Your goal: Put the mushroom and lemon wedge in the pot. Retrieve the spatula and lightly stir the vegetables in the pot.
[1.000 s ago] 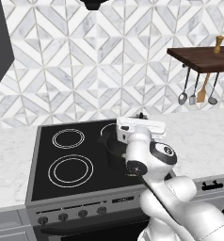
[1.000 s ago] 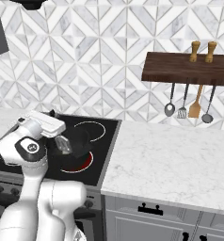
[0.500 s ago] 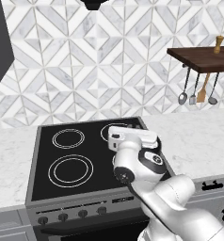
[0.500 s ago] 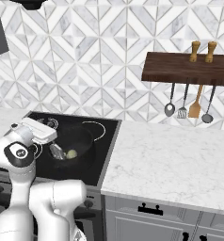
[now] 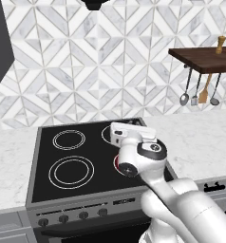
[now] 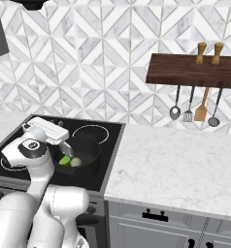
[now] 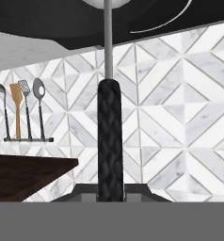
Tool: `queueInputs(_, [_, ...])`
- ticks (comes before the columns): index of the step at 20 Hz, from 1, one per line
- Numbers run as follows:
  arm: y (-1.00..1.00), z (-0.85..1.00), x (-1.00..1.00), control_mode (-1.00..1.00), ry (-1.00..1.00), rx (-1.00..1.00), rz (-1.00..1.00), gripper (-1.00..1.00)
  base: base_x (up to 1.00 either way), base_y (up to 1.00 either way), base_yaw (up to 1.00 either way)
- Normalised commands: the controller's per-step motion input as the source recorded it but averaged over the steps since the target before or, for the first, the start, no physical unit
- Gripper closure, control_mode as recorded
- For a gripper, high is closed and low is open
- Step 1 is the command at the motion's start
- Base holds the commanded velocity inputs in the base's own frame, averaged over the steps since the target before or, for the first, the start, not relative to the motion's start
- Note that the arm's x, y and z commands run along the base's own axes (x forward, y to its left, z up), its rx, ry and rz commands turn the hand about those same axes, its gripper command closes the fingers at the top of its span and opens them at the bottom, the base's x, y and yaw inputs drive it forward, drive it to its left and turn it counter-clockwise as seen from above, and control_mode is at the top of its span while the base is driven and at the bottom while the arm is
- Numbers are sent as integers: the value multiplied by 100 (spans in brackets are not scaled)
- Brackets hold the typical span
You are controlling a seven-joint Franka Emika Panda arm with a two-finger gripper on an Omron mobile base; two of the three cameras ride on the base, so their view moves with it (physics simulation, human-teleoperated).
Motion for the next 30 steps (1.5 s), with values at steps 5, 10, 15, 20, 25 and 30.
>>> queueInputs(5, [-19, -46, 9, -100, 1, 9, 0, 100, 0, 0, 0])
queueInputs(10, [-11, -82, 0, -100, 21, 5, 0, 100, 0, 0, 0])
queueInputs(15, [-30, -100, -3, -100, 7, 1, 0, 100, 0, 0, 0])
queueInputs(20, [-64, -99, 7, -100, 14, 0, 0, 100, 0, 0, 0])
queueInputs(25, [-69, -27, 28, -100, 25, 0, 0, 100, 0, 0, 0])
queueInputs(30, [-51, 38, 20, -100, 28, -16, -8, 100, 0, 0, 0])
